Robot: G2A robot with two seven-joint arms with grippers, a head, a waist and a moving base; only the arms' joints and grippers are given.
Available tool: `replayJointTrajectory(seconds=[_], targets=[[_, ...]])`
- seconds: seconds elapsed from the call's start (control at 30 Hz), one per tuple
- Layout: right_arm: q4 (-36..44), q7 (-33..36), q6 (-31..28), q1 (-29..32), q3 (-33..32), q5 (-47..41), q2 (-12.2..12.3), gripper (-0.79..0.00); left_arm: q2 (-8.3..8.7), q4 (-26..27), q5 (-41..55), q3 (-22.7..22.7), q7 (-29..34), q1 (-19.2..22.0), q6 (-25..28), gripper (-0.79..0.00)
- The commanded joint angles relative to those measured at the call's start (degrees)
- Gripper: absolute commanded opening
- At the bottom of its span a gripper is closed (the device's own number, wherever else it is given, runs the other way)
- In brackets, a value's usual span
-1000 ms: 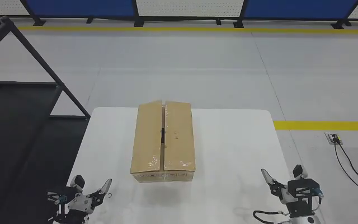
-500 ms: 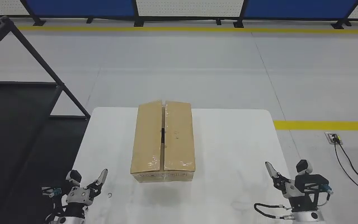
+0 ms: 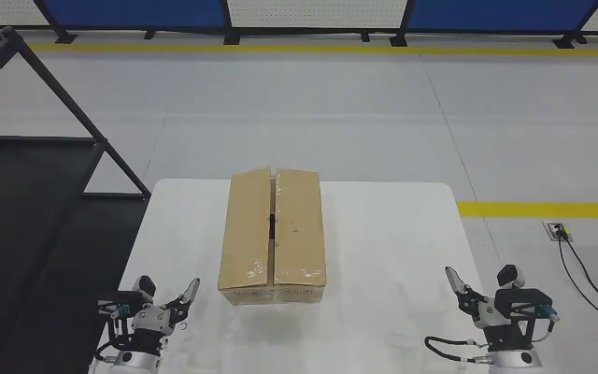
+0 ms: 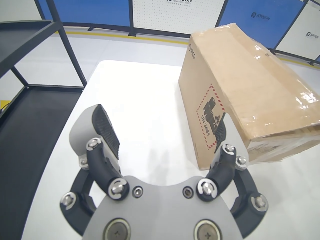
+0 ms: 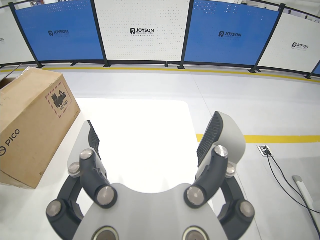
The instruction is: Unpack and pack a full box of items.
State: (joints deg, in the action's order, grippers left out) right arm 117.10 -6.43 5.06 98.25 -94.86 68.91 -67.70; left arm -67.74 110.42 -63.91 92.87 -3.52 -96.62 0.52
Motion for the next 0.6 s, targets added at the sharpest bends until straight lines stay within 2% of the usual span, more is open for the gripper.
replayJointTrajectory(seconds=[0.0, 0.57], targets=[[0.0, 0.0, 0.0, 0.0, 0.0, 0.0, 0.0, 0.0, -0.05, -0.3, -1.1, -0.7, 0.3, 0.6, 0.2, 0.0], [0.1, -0.3, -1.1, 0.2, -0.1, 0.6, -0.1, 0.0, -0.55, -1.0, -6.8, -4.6, 0.6, 0.9, 0.7, 0.0]])
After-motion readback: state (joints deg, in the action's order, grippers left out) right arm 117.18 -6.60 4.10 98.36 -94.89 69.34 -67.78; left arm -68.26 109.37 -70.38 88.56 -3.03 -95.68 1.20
